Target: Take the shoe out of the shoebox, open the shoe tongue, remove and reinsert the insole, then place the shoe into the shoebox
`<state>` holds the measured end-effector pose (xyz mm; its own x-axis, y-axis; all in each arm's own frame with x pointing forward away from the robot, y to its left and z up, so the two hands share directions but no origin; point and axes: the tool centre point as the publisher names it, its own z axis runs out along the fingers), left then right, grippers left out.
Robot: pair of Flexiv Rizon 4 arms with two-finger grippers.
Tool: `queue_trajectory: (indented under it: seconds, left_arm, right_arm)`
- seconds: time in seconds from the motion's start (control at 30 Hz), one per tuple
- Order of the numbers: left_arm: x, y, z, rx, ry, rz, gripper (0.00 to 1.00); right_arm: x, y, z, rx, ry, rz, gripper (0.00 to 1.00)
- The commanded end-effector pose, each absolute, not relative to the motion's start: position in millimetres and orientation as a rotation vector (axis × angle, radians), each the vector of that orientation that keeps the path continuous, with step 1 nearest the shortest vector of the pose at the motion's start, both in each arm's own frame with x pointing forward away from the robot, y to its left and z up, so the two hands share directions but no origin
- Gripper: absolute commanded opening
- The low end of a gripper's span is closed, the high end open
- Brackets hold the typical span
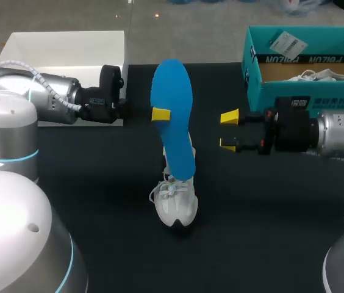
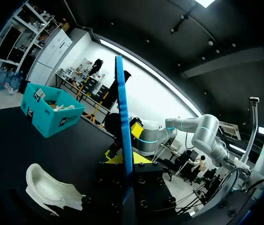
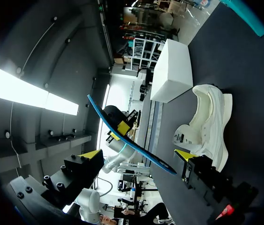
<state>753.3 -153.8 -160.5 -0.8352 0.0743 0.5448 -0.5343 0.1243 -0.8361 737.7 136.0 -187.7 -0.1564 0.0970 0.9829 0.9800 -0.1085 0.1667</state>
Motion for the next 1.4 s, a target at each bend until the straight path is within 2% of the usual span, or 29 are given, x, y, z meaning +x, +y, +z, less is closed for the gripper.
queue_trajectory:
  seconds: [0.03,0.13,0.27,0.33,0.6,0.73,1.4]
  left_arm:
    - [745,-153,-159,0.447,-2.014,1.821,0.0]
    - [745,-153,-159,0.447,-2.014,1.821,0.0]
    - [741,-148,-137,0.289,-1.895,2.026,0.0]
    - [742,-146,-132,0.24,-2.033,2.09,0.0]
    - [742,-144,-141,-0.107,-2.365,2.169,0.0]
    - [741,-139,-147,-0.352,-2.185,2.31,0.0]
    - [741,-139,-147,-0.352,-2.185,2.31,0.0]
  right_arm:
    - [737,138,-188,-1.284,-1.338,-1.376,1.0]
    - [737,138,-188,-1.284,-1.338,-1.376,1.0]
    - [737,138,-188,-1.284,-1.338,-1.376,1.0]
    - [737,138,-188,-1.284,-1.338,-1.376,1.0]
    - [737,138,-188,-1.284,-1.338,-1.376,1.0]
    - [737,138,-188,-1.284,-1.338,-1.376,1.0]
    - [737,138,-188,-1.284,-1.338,-1.376,1.0]
